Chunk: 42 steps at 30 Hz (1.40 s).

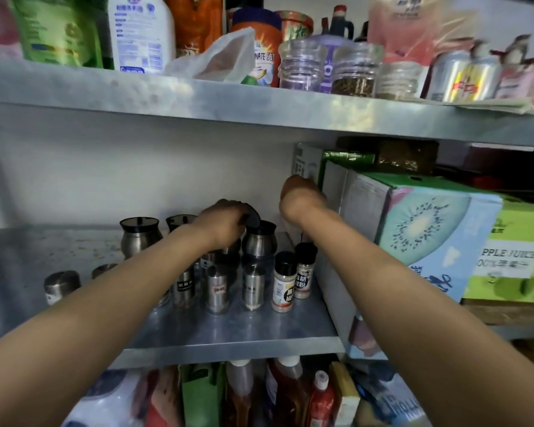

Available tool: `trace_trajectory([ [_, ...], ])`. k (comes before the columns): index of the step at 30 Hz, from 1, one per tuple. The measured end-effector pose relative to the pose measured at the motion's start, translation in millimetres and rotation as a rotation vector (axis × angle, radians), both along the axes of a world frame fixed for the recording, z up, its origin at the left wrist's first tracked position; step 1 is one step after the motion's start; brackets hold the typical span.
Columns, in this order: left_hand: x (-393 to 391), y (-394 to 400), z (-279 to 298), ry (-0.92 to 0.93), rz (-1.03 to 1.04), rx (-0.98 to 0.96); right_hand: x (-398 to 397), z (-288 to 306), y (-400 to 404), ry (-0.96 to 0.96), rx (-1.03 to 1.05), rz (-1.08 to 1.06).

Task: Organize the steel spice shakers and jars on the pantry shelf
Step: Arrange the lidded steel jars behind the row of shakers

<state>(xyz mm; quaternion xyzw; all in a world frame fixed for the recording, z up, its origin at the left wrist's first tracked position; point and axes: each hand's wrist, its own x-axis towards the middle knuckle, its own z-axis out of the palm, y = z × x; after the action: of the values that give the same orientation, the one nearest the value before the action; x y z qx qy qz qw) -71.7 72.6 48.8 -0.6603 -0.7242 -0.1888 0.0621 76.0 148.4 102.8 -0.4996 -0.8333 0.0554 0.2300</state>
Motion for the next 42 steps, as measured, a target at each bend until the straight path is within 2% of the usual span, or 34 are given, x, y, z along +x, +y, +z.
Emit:
trace_trajectory([
  [7, -3, 22, -4, 0.012, 0.102, -0.084, -8, -9, 5, -0.073, -0.009, 0.011],
  [15, -11, 41, -7, -0.083, 0.001, -0.111, -18, -15, 17, -0.008, -0.068, 0.029],
  [25, -13, 45, -11, 0.021, -0.041, -0.225, -40, -29, 45, 0.042, -0.139, 0.058],
  [29, -17, 45, -13, 0.086, -0.041, -0.242, -45, -41, 53, -0.144, -0.208, 0.137],
  [33, -18, 44, -11, 0.024, -0.028, -0.255, -48, -51, 53, -0.338, -0.238, 0.242],
  [37, -21, 47, -9, -0.008, -0.022, -0.262, -50, -54, 56, -0.394, -0.205, 0.271],
  [42, -34, 51, -14, 0.095, 0.014, -0.268, -52, -51, 66, -0.451, -0.165, 0.269],
])
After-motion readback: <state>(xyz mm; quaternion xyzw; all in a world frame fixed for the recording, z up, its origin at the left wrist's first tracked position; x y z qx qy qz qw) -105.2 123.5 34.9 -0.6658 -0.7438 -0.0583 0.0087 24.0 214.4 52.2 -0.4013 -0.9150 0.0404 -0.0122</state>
